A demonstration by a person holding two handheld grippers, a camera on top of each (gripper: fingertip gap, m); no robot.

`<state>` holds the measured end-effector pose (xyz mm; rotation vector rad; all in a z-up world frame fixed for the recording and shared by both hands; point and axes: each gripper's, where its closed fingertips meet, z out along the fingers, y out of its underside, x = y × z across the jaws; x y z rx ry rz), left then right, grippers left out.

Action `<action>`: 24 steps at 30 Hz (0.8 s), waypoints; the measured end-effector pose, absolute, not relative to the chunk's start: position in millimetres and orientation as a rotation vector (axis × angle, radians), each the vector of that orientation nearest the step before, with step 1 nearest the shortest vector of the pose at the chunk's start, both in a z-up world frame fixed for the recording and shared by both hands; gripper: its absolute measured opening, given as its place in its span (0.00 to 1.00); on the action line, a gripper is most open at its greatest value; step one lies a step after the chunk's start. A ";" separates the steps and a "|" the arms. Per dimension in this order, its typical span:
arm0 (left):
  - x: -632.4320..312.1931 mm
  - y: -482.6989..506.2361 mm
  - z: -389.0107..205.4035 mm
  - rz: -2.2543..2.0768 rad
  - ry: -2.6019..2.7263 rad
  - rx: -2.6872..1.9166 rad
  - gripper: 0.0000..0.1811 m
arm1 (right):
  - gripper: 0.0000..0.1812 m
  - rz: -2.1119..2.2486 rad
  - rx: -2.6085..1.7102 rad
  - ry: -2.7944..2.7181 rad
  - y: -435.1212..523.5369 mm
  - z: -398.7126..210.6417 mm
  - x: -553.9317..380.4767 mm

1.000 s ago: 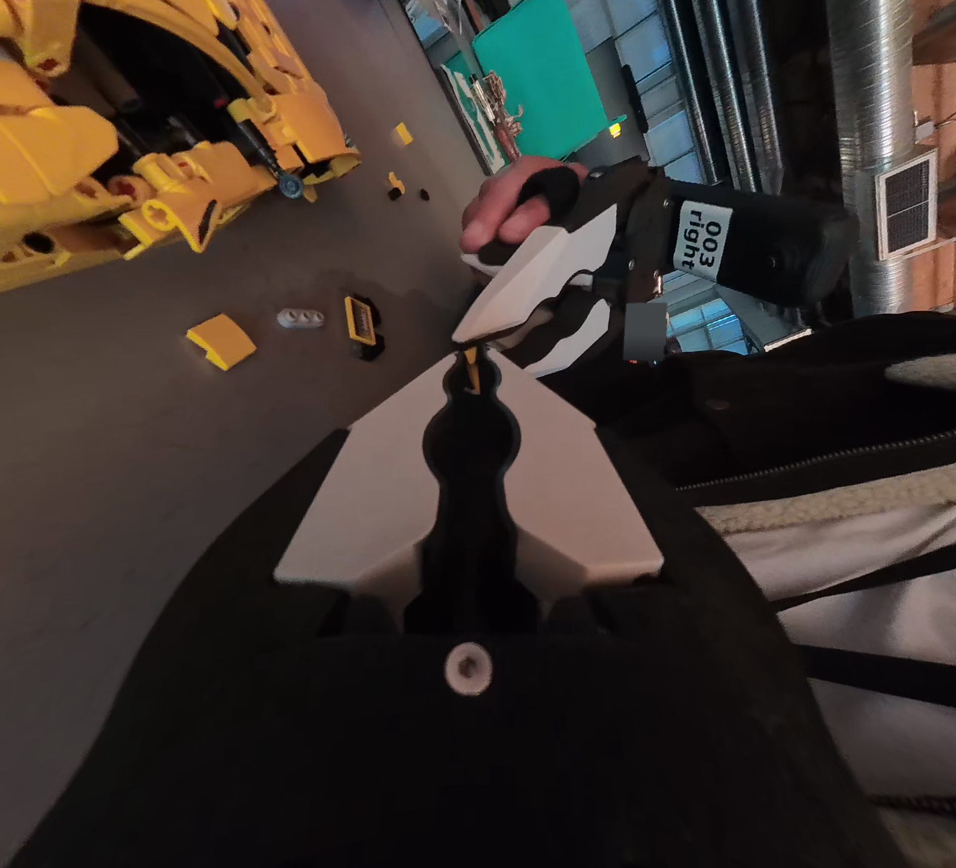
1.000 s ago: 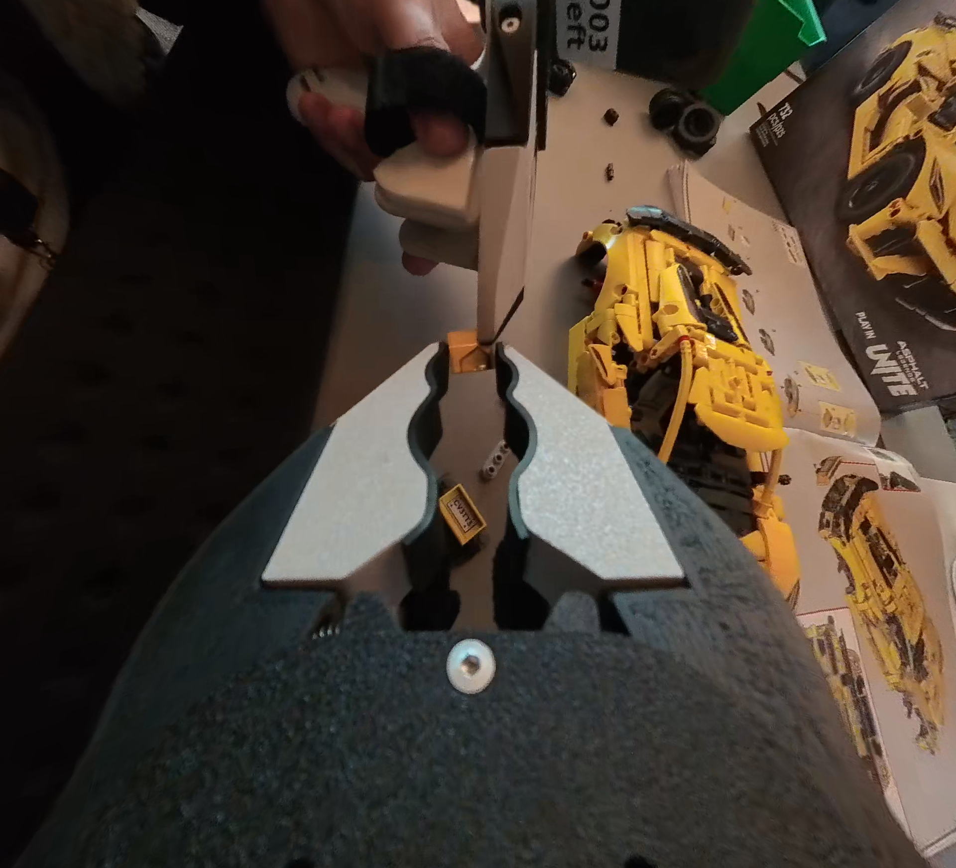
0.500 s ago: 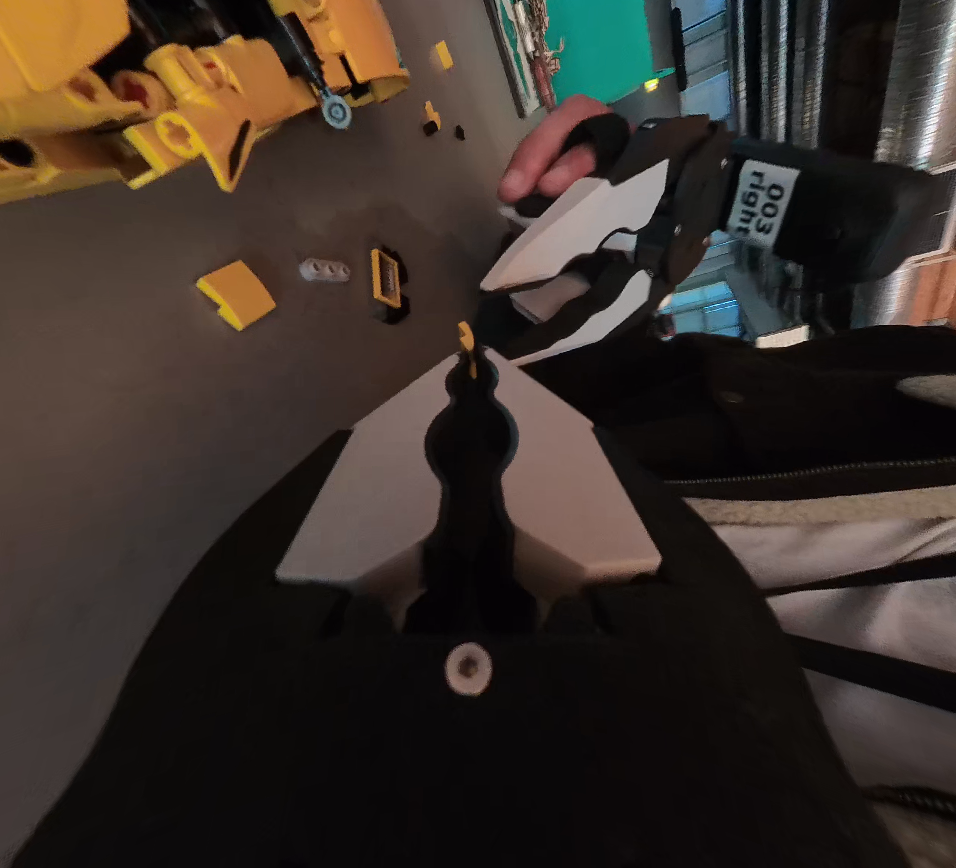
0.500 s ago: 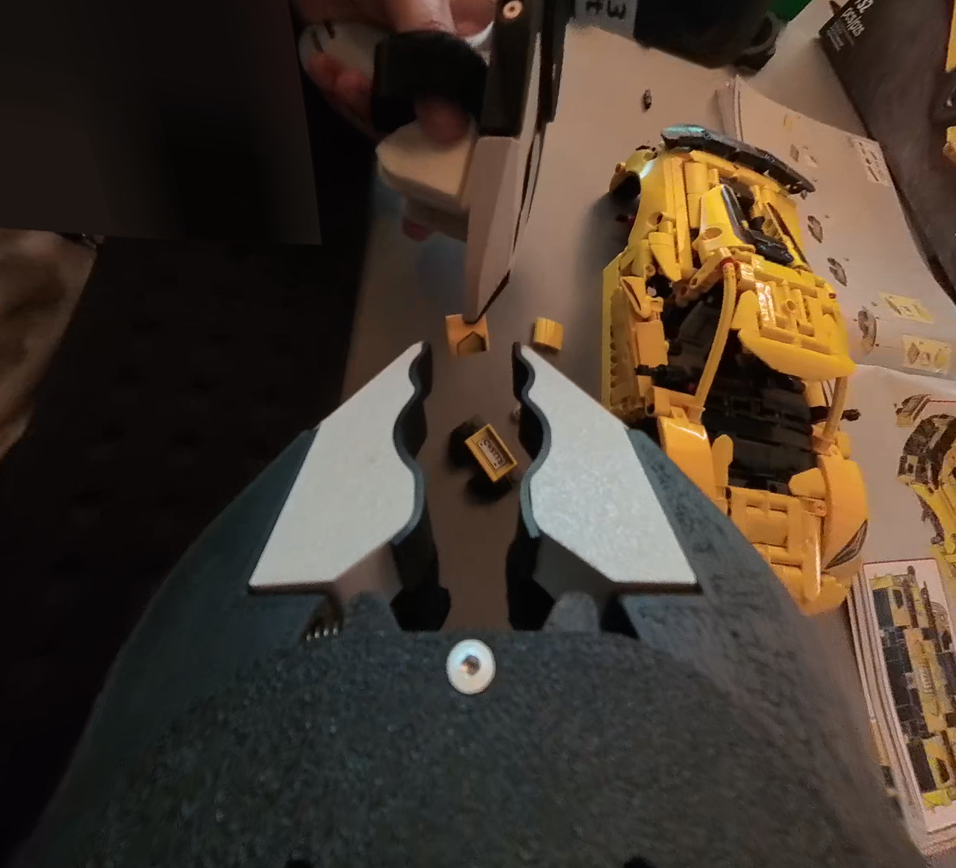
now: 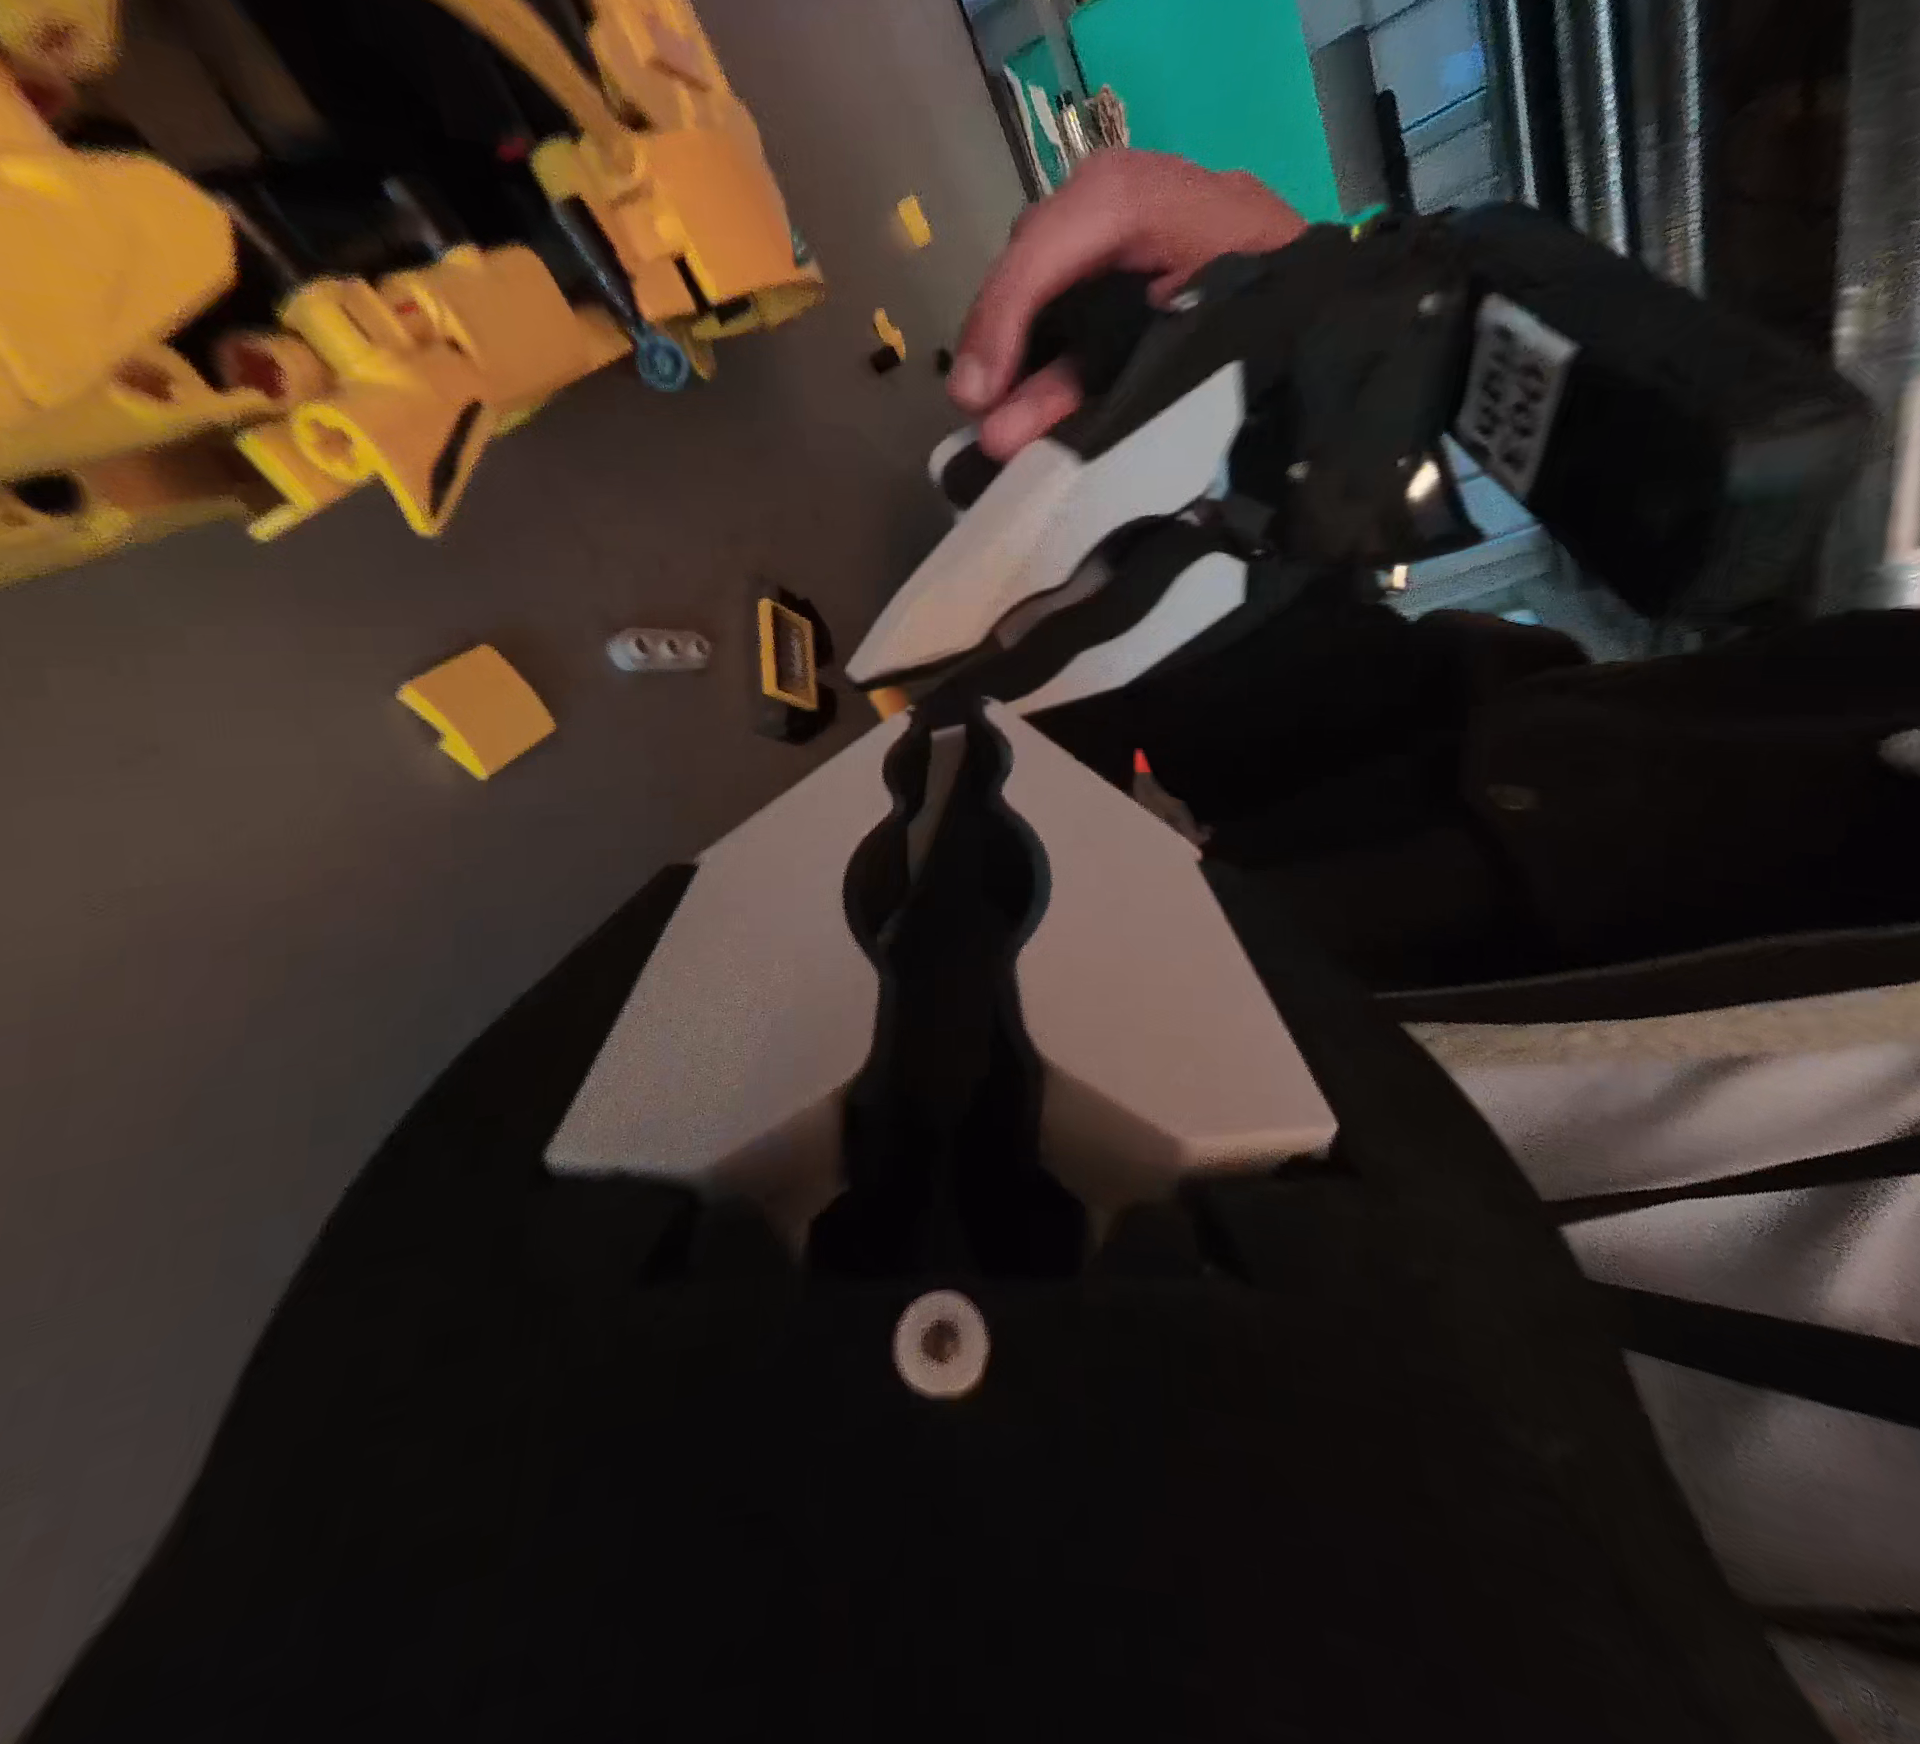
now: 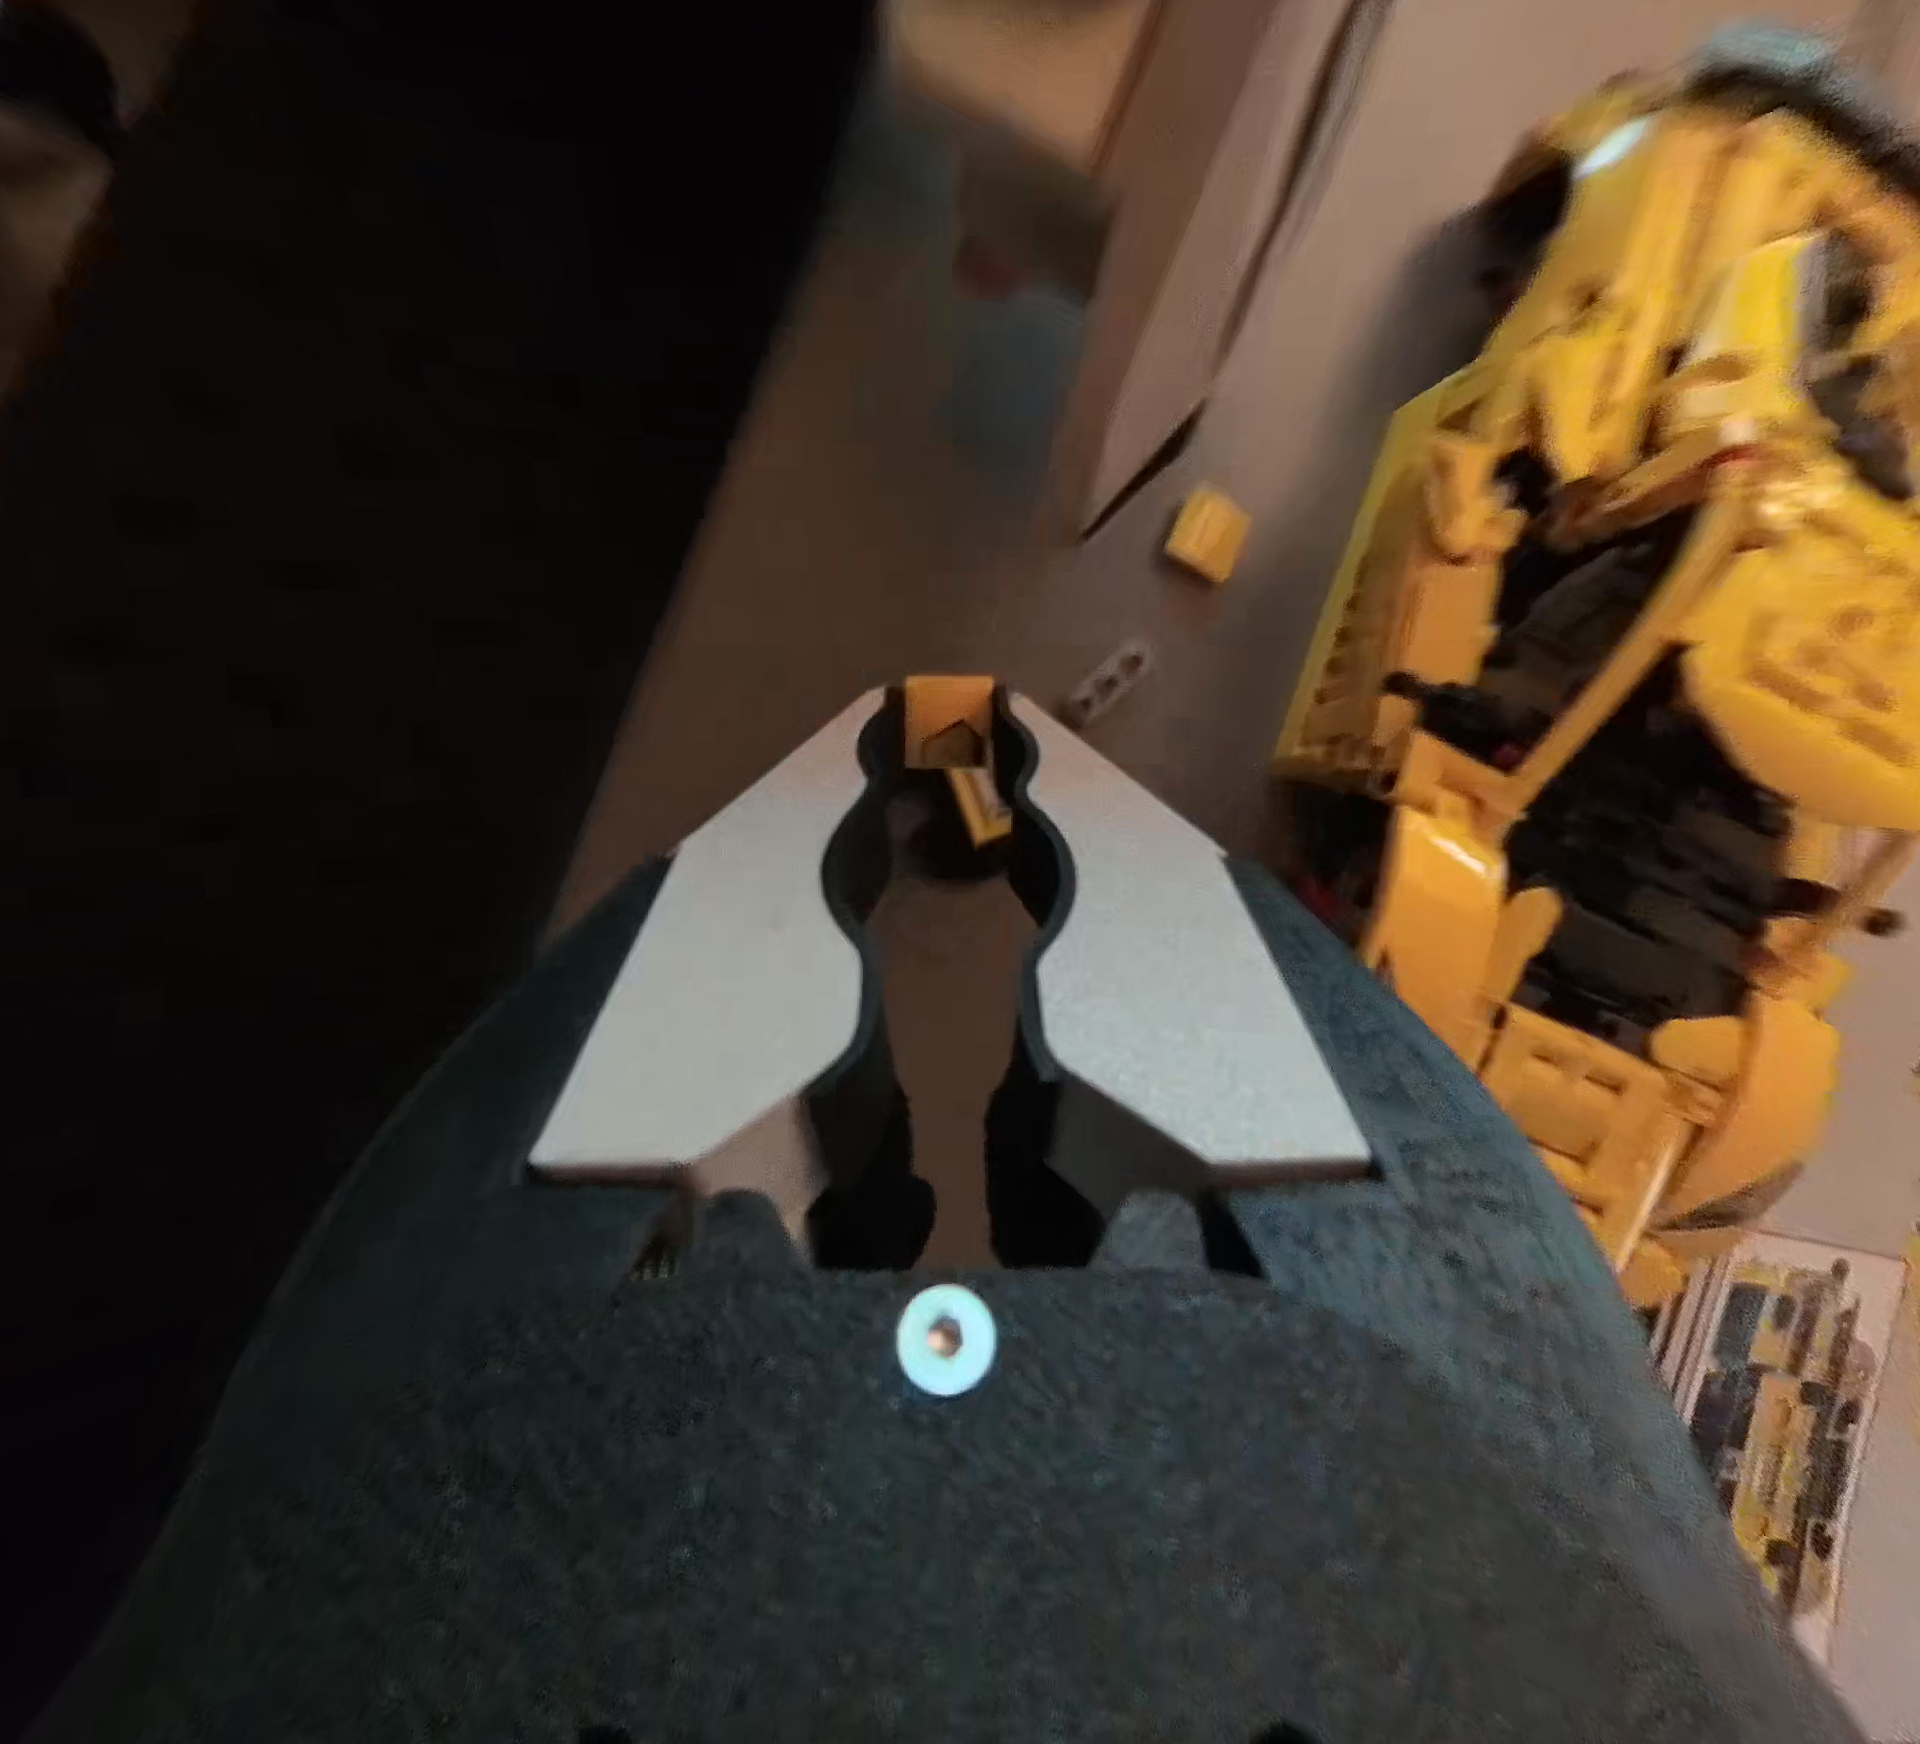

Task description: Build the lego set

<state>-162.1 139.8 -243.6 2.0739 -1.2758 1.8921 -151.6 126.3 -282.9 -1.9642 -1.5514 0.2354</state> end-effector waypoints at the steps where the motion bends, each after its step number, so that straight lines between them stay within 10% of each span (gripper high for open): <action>1: -164.5 143.0 -242.0 1.907 -1.328 2.094 0.04 | 0.09 0.218 -1.968 -1.611 124.9 -290.1 -148.7; 24: -171.9 136.5 -255.4 1.813 -1.598 2.165 0.04 | 0.09 0.383 -1.917 -1.833 132.0 -301.7 -157.8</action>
